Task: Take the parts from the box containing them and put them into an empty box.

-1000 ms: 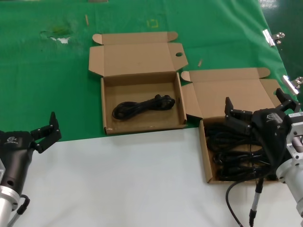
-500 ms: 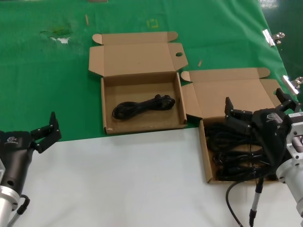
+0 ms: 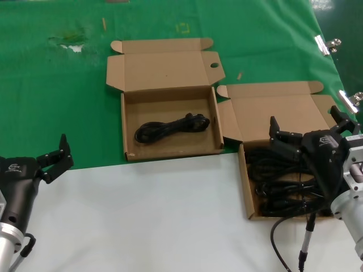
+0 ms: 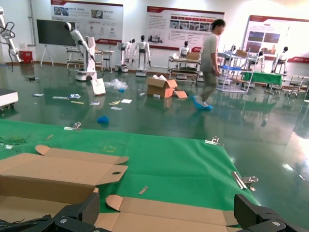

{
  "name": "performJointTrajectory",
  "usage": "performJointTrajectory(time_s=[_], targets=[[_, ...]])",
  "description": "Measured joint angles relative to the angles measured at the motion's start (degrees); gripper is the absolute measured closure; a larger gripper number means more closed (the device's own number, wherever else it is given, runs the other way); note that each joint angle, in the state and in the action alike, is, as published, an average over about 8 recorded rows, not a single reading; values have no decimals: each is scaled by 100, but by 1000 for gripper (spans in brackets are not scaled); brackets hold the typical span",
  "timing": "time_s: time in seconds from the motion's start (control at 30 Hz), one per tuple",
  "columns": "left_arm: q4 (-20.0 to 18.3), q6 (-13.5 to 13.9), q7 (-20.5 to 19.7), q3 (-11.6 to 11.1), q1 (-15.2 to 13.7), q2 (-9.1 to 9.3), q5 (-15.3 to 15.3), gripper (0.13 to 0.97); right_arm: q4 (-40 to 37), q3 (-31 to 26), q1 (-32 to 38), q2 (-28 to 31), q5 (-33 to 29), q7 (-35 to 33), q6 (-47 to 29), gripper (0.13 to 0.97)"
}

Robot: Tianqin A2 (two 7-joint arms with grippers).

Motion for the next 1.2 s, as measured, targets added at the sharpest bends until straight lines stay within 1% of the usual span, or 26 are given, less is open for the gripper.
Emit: performJointTrajectory(time_s=[1.2], targets=[[0, 0, 0, 0, 0, 0, 0, 132, 0, 0, 0, 0, 0, 0, 0, 129]])
